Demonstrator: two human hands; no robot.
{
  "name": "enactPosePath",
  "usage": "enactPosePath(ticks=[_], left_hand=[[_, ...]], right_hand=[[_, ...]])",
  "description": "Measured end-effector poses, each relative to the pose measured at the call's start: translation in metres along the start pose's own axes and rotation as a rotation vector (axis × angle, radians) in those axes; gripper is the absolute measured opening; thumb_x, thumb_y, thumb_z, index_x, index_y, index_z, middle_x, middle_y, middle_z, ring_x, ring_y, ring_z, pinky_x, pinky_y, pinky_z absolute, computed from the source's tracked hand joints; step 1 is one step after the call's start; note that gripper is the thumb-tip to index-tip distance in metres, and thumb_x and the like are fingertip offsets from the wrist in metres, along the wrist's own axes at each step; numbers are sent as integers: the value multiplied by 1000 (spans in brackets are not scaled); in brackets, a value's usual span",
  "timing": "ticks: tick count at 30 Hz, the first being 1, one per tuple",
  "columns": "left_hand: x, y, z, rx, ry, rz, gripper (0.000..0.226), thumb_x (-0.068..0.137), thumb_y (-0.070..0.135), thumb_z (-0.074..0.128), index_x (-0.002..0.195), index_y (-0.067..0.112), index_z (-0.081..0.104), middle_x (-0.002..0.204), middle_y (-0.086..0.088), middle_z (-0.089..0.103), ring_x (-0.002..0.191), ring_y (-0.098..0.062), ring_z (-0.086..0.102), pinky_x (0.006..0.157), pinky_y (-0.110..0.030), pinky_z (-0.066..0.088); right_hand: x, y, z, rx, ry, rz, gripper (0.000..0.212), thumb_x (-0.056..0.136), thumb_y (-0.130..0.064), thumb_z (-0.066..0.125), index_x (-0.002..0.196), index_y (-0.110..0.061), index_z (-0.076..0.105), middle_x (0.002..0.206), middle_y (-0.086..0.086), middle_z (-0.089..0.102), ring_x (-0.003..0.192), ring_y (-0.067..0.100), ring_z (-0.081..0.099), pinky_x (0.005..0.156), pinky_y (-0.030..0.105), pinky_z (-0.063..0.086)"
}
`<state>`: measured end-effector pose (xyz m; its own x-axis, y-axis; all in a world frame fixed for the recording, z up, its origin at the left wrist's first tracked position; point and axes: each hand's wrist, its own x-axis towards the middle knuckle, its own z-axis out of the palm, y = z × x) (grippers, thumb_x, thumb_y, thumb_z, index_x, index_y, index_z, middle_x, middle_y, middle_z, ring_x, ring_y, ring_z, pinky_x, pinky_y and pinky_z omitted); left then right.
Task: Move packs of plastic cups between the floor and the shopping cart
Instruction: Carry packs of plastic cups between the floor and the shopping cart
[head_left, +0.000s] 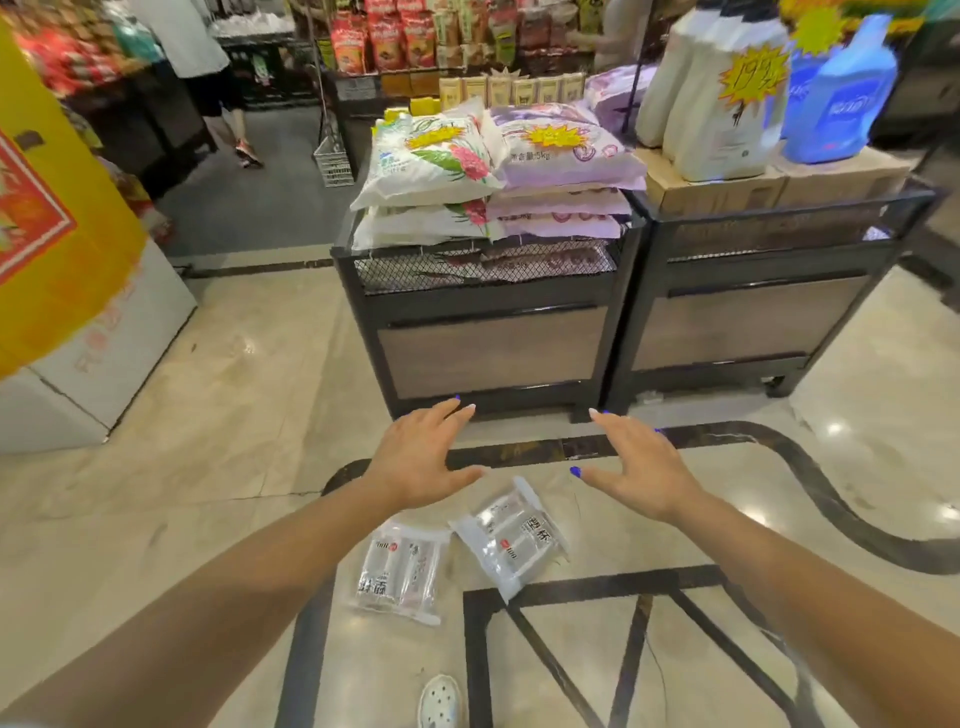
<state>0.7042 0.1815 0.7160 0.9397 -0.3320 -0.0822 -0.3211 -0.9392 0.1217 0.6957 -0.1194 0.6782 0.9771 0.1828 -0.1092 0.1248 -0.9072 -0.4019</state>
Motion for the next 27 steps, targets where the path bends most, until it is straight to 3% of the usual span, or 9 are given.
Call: enactPosePath(ticks=[6, 12, 14, 17, 21, 27], left_hand=[[92, -59, 16, -19, -38, 117, 87, 82, 75, 46, 152, 30, 22, 158, 6, 25, 141, -21, 30, 115, -43, 30], [147, -83, 109, -31, -137, 193, 96, 73, 82, 29, 151, 27, 27, 157, 3, 29, 141, -21, 31, 114, -43, 30], [165, -97, 159, -37, -166, 189, 98, 71, 83, 27, 152, 27, 25, 158, 3, 27, 143, -22, 28, 115, -45, 28], [193, -123, 248, -40, -219, 185, 91, 79, 78, 42, 152, 29, 22, 159, 3, 24, 144, -22, 26, 117, -45, 25], [232, -160, 386, -26, -265, 153, 98, 72, 86, 27, 152, 30, 21, 159, 3, 24, 143, -24, 29, 115, -45, 28], [282, -209, 597, -92, -314, 107, 91, 78, 78, 48, 152, 31, 22, 159, 4, 23, 143, -26, 28, 116, -45, 27]], right_hand=[[77, -26, 34, 24, 67, 94, 86, 83, -70, 49, 154, -34, 16, 160, -6, 24, 148, 19, 20, 119, 47, 20], [114, 5, 113, 78, 72, 270, 84, 85, -66, 51, 154, -35, 14, 161, -5, 20, 148, 21, 19, 119, 47, 19], [126, 29, 163, 80, 59, 333, 85, 86, -66, 51, 154, -33, 15, 161, -6, 21, 147, 19, 19, 118, 44, 19], [141, 66, 251, 94, -35, 402, 86, 86, -69, 48, 155, -32, 12, 163, -6, 15, 149, 20, 14, 120, 45, 17], [166, 118, 382, 115, -113, 429, 86, 87, -66, 51, 155, -31, 13, 163, -4, 15, 149, 21, 13, 120, 49, 15], [207, 186, 591, 251, -141, 506, 90, 85, -60, 61, 155, -32, 12, 164, 0, 12, 150, 23, 13, 121, 44, 15]])
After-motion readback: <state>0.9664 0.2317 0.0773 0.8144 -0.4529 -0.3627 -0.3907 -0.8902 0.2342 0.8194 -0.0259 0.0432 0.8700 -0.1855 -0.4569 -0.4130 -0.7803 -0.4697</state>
